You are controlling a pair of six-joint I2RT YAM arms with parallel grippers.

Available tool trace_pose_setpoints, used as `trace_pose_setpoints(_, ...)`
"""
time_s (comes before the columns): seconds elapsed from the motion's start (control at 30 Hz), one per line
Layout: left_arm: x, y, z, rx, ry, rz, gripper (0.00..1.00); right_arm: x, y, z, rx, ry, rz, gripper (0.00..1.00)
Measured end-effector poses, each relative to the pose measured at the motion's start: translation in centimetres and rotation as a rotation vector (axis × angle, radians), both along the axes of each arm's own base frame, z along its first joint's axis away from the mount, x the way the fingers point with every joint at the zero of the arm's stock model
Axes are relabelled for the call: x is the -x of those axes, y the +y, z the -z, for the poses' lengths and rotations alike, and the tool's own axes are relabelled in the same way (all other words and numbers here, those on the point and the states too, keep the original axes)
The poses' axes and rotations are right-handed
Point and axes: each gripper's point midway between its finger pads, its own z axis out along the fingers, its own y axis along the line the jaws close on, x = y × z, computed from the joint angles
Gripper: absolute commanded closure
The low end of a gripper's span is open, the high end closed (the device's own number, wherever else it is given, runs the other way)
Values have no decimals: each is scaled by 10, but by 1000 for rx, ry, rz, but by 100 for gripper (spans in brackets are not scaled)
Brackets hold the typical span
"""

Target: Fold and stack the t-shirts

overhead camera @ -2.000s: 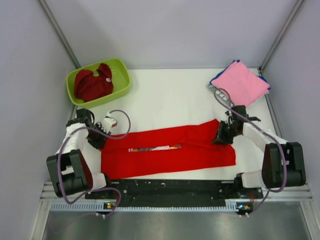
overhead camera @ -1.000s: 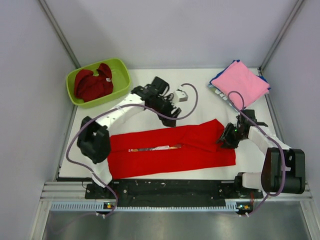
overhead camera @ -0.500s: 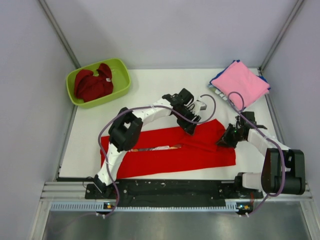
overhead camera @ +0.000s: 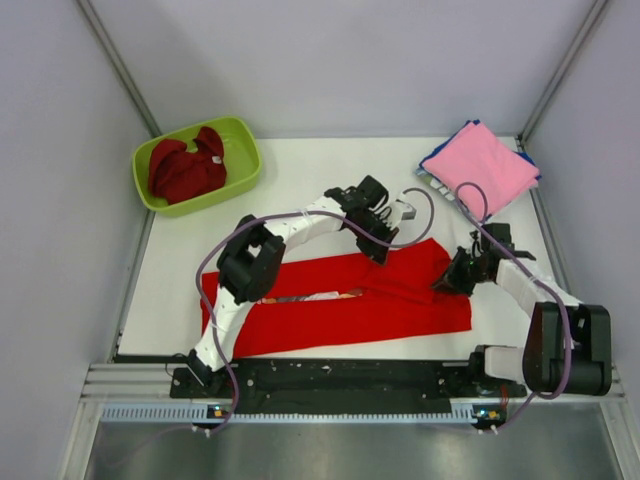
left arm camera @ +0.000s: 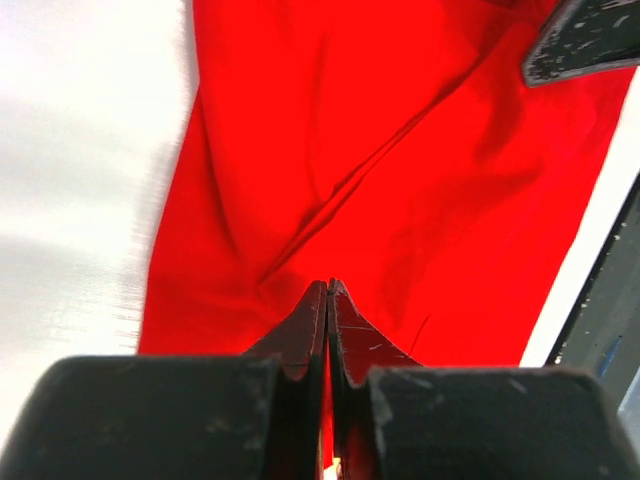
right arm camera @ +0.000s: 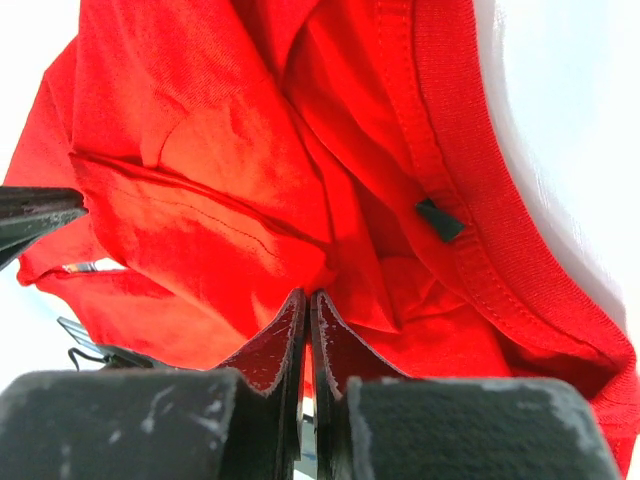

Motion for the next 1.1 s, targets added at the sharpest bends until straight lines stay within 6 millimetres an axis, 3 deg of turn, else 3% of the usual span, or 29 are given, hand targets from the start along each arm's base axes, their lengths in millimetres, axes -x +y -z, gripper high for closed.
trace_pose_setpoints(0.07,-3,2,2,-12,-19,-2,68,1,0,-2,1,-7,-3,100)
trace_pose_setpoints(0.17,-10,6,6,-45,-53,-23,50,1,0,-3,2,-12,-5,100)
trace_pose_setpoints(0.33,-18,11,9,-86,-85,-58,50,1,0,-3,5,-12,-12,100)
trace_pose_setpoints(0.63,-6,7,25,-106,-55,-31,54,2,0,-3,7,-15,-18,100)
trace_pose_setpoints(0.67,-5,6,27,-108,-48,-27,58,2,0,-3,7,-16,-18,100)
trace_pose_setpoints(0.77,-5,3,27,-104,-50,-24,87,2,0,-3,7,-16,-19,100)
trace_pose_setpoints(0.83,-5,3,26,-104,-49,-26,100,2,0,-3,7,-16,-19,100)
trace_pose_setpoints(1.1,-4,3,25,-105,-48,-19,100,0,-1,-7,9,-39,-19,100)
